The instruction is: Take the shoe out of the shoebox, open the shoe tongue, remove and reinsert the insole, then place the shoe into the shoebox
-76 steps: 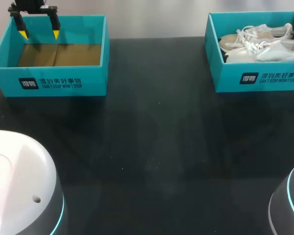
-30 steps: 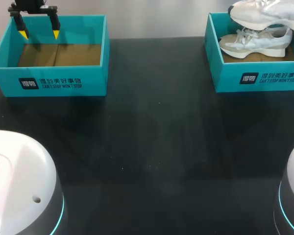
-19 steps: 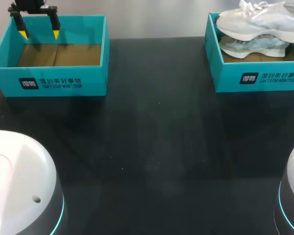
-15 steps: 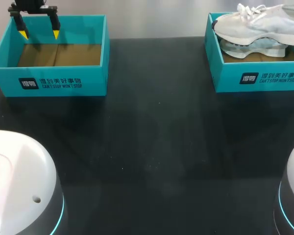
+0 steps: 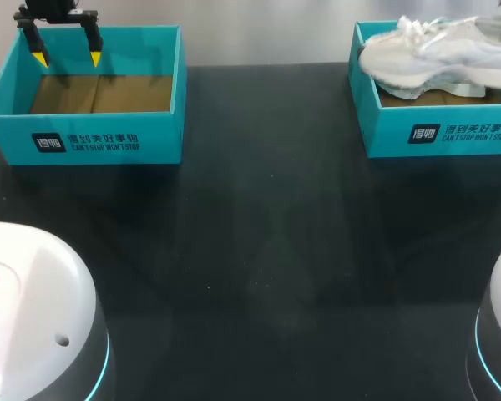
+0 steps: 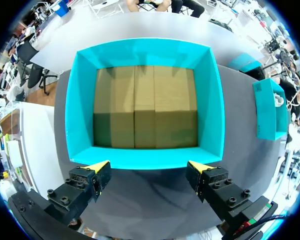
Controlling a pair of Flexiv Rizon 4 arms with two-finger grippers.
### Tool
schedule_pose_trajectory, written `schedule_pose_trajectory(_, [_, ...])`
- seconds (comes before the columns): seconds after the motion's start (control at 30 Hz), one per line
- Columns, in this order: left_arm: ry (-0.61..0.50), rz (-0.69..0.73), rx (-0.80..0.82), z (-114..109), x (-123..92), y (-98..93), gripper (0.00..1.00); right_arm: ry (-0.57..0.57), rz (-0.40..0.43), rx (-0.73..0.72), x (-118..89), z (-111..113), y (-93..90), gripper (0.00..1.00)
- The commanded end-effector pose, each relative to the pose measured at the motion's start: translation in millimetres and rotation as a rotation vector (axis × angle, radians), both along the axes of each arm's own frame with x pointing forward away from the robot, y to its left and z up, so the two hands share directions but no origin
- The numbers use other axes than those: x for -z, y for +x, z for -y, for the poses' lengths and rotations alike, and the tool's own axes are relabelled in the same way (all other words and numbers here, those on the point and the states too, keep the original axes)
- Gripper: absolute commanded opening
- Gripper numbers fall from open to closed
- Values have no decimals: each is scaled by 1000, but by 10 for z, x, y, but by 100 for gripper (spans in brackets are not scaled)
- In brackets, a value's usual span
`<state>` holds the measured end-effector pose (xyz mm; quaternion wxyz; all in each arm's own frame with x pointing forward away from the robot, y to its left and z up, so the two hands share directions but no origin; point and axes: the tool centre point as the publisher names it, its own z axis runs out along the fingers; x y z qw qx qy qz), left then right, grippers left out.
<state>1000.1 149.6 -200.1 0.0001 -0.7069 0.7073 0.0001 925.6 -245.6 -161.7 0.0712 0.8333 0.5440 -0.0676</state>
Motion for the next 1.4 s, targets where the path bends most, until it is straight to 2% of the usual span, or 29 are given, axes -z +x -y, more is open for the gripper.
schedule_pose_trajectory(0.03, [0,0,0,-4,0,-1,100,-37,51,16,156,-377,-486,0])
schedule_pose_trajectory(0.33, [0,0,0,-4,0,-1,100,-17,97,64,305,-829,-1145,0])
schedule_pose_trajectory(0.5, [0,0,0,-4,0,-1,100,-79,87,64,351,-1072,-1442,0])
schedule_pose_trajectory(0.6, [0,0,0,-4,0,-1,100,-74,72,57,372,-1172,-1554,0])
schedule_pose_trajectory(1.13, [0,0,0,-4,0,-1,100,-74,72,57,372,-1172,-1554,0])
schedule_pose_trajectory(1.17, [0,0,0,-4,0,-1,100,-97,74,84,363,-1208,-1589,0])
schedule_pose_trajectory(1.27, [0,0,0,-4,0,-1,100,-72,87,86,326,-1392,-1804,0])
schedule_pose_trajectory(1.4, [0,0,0,-4,0,-1,100,-65,117,56,324,-1740,-2113,0])
